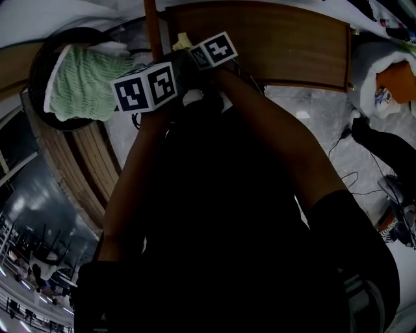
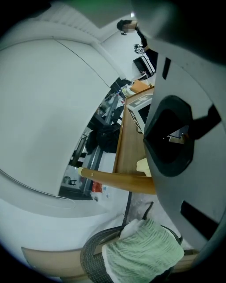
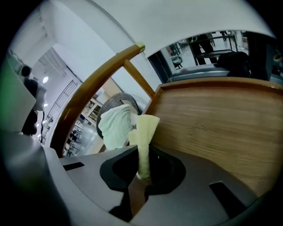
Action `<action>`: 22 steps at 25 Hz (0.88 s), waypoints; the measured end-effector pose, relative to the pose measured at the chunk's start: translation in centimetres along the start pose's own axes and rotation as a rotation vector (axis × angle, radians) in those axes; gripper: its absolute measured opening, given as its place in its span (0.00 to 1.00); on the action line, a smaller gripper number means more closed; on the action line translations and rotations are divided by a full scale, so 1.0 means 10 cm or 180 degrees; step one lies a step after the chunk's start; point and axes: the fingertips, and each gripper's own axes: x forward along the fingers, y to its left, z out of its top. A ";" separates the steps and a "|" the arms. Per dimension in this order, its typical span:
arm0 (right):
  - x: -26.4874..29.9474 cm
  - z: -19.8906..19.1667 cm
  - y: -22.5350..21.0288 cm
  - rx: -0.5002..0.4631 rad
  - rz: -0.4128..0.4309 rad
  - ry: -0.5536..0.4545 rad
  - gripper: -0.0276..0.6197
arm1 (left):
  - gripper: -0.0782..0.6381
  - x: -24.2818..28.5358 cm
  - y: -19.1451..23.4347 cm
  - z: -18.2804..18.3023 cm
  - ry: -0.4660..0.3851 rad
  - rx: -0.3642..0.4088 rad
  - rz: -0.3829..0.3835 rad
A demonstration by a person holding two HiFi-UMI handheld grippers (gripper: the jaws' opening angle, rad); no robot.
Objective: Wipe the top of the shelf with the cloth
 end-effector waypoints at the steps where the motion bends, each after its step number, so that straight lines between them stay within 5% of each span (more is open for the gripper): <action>1: 0.01 -0.01 0.00 -0.0054 -0.0023 0.0011 0.12 | 0.12 0.01 0.01 0.00 0.0000 -0.0010 0.0022; 10: -0.34 -0.19 -0.35 -0.0021 -0.0174 0.0053 0.12 | 0.12 0.33 -0.15 -0.15 0.0200 -0.0056 -0.0023; 22: -1.42 -0.65 -1.42 0.0215 -0.0469 -0.0012 0.12 | 0.12 1.30 -1.28 -0.47 0.0620 0.0064 -0.0379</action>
